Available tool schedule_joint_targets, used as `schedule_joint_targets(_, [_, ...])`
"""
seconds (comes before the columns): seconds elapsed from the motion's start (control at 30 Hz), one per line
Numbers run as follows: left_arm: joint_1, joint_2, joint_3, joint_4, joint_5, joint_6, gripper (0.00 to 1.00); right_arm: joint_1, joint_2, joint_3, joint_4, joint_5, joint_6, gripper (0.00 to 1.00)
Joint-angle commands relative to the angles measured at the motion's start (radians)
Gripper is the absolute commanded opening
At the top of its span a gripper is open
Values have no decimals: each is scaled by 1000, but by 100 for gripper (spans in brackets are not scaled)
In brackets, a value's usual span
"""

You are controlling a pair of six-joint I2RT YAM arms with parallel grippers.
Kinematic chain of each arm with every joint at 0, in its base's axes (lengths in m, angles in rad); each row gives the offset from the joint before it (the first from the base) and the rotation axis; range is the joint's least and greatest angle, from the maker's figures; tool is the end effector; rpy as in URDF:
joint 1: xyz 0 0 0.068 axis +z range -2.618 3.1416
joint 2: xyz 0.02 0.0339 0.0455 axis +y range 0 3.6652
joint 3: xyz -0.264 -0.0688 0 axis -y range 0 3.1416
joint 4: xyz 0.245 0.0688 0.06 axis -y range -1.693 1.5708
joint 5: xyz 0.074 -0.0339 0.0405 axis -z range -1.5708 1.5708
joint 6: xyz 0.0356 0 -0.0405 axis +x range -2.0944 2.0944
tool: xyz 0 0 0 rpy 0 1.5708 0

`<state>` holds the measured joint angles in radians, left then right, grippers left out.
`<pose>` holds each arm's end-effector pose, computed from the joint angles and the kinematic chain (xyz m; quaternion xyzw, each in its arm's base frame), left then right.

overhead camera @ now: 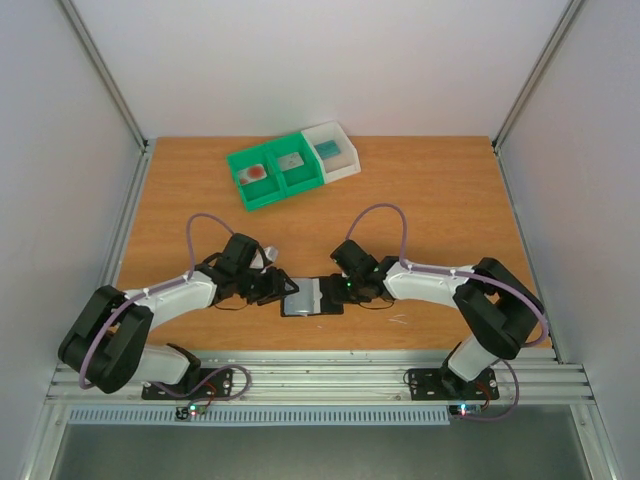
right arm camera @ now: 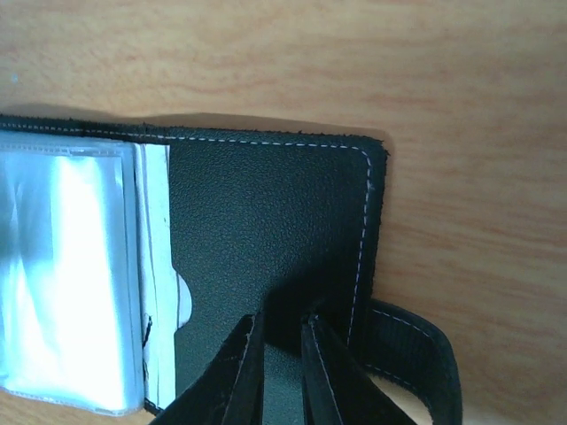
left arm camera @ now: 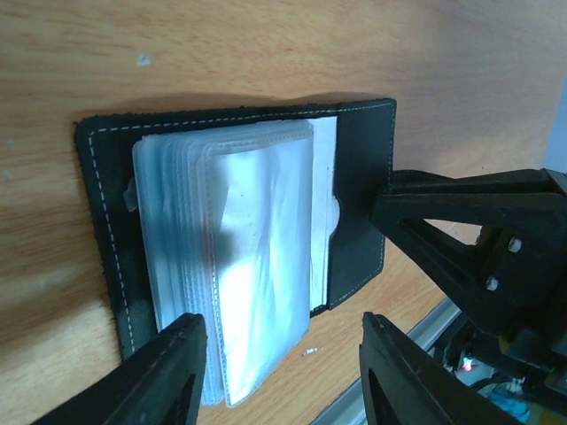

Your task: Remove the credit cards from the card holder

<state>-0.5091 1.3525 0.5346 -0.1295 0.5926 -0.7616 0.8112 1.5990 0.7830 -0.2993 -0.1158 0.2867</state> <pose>0.1951 -0.1317 0.1494 -0.0258 0.9144 -0.3978 0.0711 0.1947 0.2110 0.1418 -0.2648 0.9359 0.1657 0.1629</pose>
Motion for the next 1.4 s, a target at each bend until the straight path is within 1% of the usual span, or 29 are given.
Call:
schedule_joint_targets(0.0, [3, -3, 31, -49, -34, 36, 47, -24, 50, -30, -12, 83, -27, 16])
schedule_joint_targets(0.13, [4, -21, 30, -73, -71, 39, 48, -12, 3, -3, -46, 60, -22, 18])
schedule_joint_targets(0.23, [12, -23, 27, -71, -72, 36, 51, 16, -9, 59, -108, 61, -13, 22])
schedule_joint_targets(0.33, [37, -11, 8, -55, -54, 32, 52, 57, -5, 121, -130, 42, -1, 25])
schedule_joint_targets(0.4, [66, -11, -18, -35, -35, 23, 52, 80, 13, 154, -146, 52, 5, 28])
schedule_joint_targets(0.57, [154, -17, -98, 51, 44, -14, 52, 111, 93, 271, -226, 88, 11, 39])
schedule_joint_targets(0.7, [193, -17, -125, 56, 62, -11, 52, 134, 145, 341, -299, 137, 27, 47])
schedule_joint_targets(0.87, [206, -18, -137, 59, 67, 2, 52, 155, 190, 395, -344, 161, 34, 55])
schedule_joint_targets(1.1, [208, -36, -164, 81, 62, -1, 53, 185, 263, 486, -423, 196, 38, 63])
schedule_joint_targets(1.23, [208, -45, -180, 89, 69, -2, 52, 195, 279, 506, -432, 199, 43, 71])
schedule_joint_targets(1.37, [208, -43, -199, 118, 79, -14, 52, 207, 309, 547, -455, 206, 42, 74])
